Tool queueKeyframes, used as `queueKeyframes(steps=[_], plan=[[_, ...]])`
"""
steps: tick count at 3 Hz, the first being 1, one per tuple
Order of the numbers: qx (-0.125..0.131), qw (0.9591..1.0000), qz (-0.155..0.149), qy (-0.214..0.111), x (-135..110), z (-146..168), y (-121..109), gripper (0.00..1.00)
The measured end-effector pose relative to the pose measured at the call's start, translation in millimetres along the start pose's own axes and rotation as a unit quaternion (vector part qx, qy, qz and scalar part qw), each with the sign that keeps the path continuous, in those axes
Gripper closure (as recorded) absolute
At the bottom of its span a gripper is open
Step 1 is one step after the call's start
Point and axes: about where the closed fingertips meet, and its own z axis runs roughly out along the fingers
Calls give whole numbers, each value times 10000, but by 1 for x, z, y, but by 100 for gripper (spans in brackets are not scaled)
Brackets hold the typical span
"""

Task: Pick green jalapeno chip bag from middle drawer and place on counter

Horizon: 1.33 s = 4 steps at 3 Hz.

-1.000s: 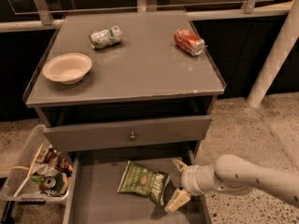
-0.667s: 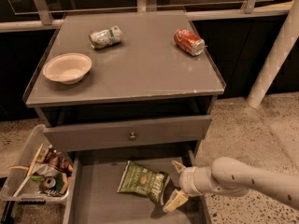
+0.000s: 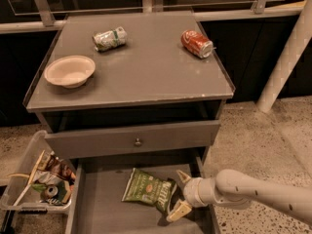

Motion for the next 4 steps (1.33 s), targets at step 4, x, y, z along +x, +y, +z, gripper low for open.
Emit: queueKeyframes(steps=[4], plan=[[-367, 9982, -30, -479, -20, 83, 6, 1]])
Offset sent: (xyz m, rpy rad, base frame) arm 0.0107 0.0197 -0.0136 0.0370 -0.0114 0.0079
